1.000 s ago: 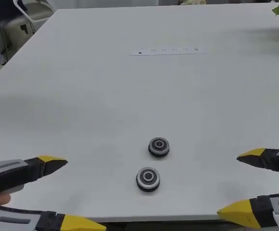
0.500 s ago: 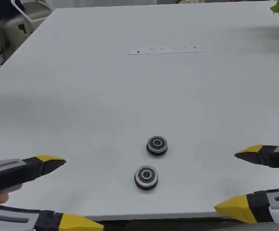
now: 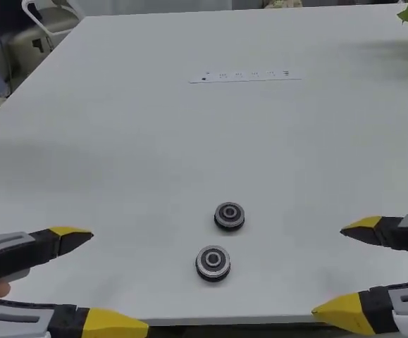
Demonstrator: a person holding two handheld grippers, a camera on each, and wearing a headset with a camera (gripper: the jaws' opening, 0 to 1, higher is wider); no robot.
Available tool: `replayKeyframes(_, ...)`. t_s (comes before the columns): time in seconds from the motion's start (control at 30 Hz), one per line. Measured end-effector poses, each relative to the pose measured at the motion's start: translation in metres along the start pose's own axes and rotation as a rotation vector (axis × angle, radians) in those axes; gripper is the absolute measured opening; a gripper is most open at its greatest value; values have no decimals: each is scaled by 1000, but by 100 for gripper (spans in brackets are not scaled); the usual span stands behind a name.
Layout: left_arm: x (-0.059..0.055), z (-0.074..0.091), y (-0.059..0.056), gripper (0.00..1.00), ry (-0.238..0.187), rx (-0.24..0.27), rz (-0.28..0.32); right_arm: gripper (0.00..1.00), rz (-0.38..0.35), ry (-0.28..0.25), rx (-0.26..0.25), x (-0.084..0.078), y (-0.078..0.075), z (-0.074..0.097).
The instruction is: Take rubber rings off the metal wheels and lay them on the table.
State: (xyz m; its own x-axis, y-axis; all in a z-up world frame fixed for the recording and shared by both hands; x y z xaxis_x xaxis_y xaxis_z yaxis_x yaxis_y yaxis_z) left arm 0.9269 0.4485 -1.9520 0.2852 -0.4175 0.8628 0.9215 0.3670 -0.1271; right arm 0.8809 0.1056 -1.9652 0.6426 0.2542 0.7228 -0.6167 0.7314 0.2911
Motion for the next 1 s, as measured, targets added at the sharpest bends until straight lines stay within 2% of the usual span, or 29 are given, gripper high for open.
replayKeyframes(0.03,1,0,0,97,-4,-3,-7,72,2,-3,1,0,0,0)
replayKeyframes(0.1,5,1,-2,97,-52,-16,-15,70,3,-11,7,1,1,0)
replayKeyframes(0.2,6,3,-2,98,-32,-12,-27,71,15,-14,1,3,2,1)
replayKeyframes(0.27,11,4,-3,97,-38,-6,-94,71,22,-41,4,7,3,3)
replayKeyframes(0.37,13,5,-4,90,-5,-18,-130,70,46,-45,0,12,5,4)
replayKeyframes(0.47,21,6,-6,89,-34,-6,-150,70,62,-34,-22,15,5,4)
replayKeyframes(0.57,31,9,-6,88,-75,-6,-171,70,106,-45,-12,25,8,5)
replayKeyframes(0.73,37,12,-3,86,-77,15,-208,69,146,-72,-21,42,10,5)
replayKeyframes(0.83,39,11,-1,86,-69,17,-216,67,175,-82,-9,50,13,6)
replayKeyframes(1.0,53,7,1,82,-78,7,-292,65,218,-102,-8,66,14,6)
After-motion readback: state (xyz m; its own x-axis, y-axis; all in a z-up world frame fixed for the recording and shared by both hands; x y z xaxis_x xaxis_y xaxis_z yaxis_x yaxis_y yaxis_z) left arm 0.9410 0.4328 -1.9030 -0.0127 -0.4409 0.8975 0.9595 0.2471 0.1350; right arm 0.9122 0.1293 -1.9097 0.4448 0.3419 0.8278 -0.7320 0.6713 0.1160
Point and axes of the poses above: the centre of the closed fingertips' face, and the gripper's own axes: z roughly backward along the fingers, y roughly to its left, x roughly out of its top, the point moved 10 cm from there along z, roughly backward along the fingers, and after that the axes turned 12 degrees about -z, right-handed, at the moved point
